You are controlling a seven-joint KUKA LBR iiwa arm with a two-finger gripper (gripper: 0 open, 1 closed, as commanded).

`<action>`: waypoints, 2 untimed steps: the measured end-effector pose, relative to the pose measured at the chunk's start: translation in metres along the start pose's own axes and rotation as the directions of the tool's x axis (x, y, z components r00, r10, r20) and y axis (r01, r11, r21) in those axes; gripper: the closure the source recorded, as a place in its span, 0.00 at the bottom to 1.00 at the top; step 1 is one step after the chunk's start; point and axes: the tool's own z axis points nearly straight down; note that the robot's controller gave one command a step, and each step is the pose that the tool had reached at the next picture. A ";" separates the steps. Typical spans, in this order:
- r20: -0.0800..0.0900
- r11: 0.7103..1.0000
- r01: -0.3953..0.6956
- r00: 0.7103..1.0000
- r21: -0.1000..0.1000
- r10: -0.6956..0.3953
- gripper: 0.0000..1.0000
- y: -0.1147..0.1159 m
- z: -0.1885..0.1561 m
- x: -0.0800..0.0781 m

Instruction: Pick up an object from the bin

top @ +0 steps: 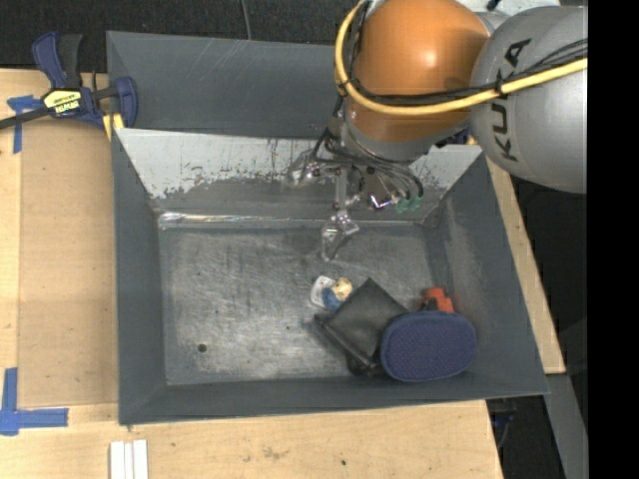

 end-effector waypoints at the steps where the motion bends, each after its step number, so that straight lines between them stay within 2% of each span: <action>1: -0.018 0.991 0.135 0.991 -0.004 -0.135 0.00 -0.032 0.054 0.065; 2: -0.017 0.999 0.049 0.999 -0.005 -0.049 0.00 -0.053 0.141 0.054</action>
Offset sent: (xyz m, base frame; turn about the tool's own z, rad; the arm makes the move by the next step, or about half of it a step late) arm -0.0474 -0.0499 -0.0524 -0.1407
